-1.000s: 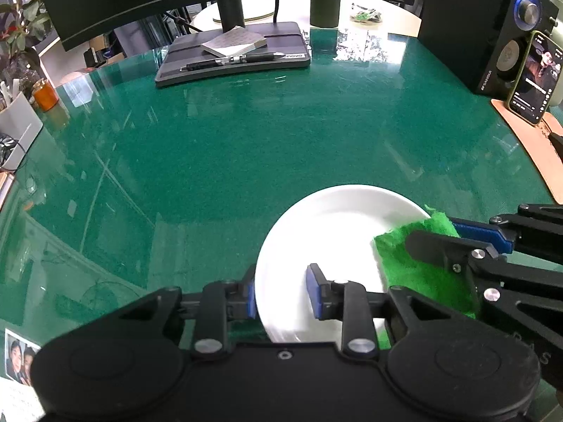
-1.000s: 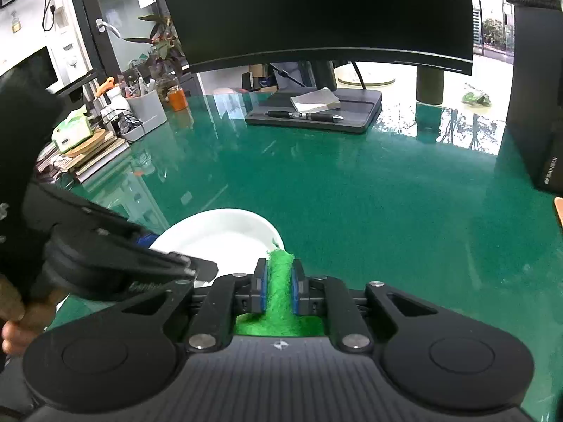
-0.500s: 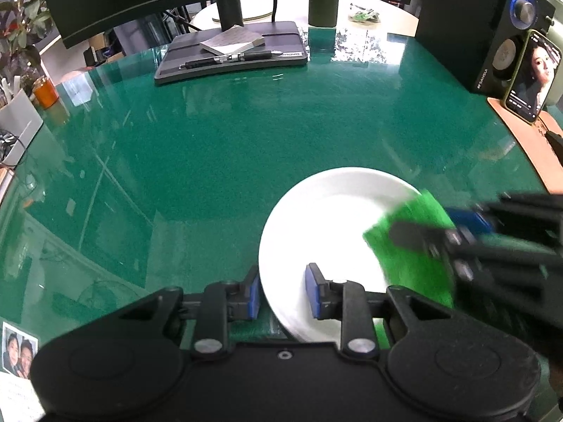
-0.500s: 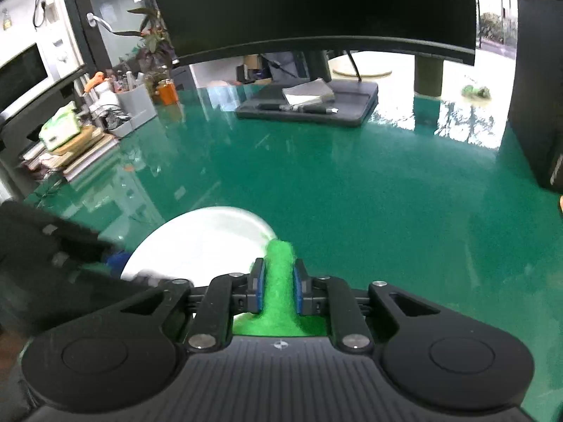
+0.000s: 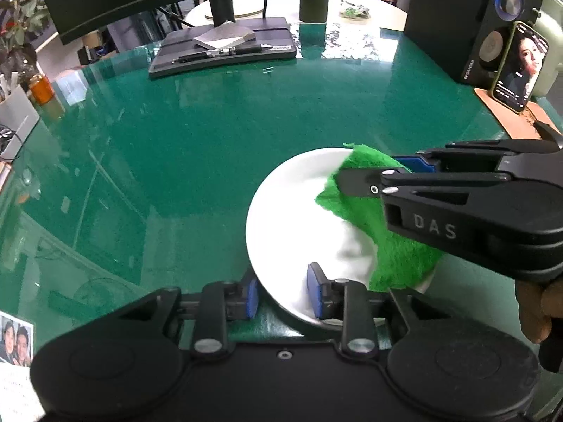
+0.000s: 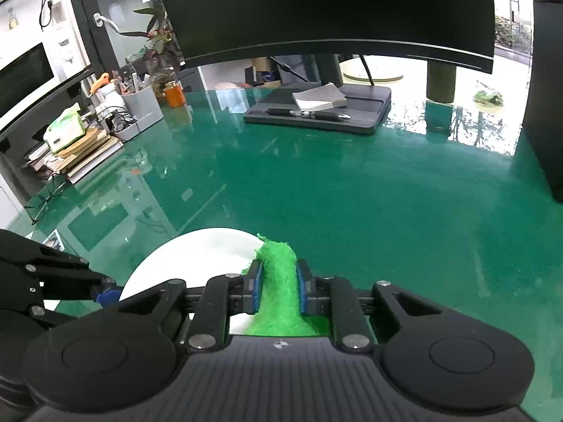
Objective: Clean bowl
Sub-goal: 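Wipe the cloth along the inner wall near the rim with the right gripper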
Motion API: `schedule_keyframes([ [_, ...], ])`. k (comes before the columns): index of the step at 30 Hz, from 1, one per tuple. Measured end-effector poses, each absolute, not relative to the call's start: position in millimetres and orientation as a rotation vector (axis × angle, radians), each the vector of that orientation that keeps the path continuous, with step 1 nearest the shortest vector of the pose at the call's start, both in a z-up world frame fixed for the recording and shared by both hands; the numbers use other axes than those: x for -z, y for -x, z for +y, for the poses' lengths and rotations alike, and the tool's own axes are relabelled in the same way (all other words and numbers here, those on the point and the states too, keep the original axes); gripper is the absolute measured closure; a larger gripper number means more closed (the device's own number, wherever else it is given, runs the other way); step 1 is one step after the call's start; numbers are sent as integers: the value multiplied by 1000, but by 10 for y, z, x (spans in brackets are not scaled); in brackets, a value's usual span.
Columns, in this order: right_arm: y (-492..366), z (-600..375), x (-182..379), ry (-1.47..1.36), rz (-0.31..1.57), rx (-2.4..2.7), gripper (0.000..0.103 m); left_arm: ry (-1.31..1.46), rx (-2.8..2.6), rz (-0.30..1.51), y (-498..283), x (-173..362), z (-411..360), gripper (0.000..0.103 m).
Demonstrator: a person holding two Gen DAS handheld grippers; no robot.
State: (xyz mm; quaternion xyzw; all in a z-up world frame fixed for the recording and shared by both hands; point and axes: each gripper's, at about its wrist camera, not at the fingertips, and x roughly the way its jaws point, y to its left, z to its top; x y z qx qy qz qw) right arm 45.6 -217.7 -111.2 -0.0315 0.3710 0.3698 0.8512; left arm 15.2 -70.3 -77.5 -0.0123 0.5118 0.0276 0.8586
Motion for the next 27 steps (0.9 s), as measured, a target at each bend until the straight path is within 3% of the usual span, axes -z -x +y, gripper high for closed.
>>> schedule_keyframes([
  [7,-484,-2240,1142,35,806,-760,85,-10,-68,1048,-334,723,-642,84],
  [27,-502,-2203,1134,18,817,-740,82,11,-89,1059,-223,796,-678,78],
])
